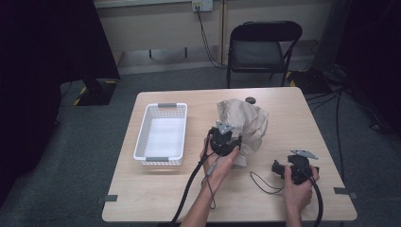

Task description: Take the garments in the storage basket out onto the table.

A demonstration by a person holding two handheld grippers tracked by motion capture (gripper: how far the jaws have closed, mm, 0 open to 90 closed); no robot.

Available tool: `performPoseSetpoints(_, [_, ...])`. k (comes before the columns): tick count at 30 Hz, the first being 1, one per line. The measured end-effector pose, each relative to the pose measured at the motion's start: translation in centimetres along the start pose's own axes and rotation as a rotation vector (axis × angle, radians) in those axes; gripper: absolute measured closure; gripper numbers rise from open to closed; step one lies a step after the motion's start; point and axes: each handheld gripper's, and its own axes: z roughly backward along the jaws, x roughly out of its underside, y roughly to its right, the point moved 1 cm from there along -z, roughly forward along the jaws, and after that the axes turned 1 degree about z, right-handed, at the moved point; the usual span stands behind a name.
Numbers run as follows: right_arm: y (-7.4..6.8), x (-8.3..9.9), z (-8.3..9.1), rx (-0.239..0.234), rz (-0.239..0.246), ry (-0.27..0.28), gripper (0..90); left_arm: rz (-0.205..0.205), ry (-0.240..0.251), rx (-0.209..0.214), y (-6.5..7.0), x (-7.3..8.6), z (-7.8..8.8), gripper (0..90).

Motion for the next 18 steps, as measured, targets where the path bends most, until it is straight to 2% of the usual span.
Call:
performPoseSetpoints(4, [0.0,0.0,0.0,0.000,0.000,0.000,0.0,0.009,-0.032,-0.011,-0.2,0.5,-0.8,71.6])
performPoseSetpoints(18, [0.0,0.0,0.0,0.000,-0.001,-0.001,0.0,0.031,-0.099,-0.027,-1.0,2.1,-3.3,71.1])
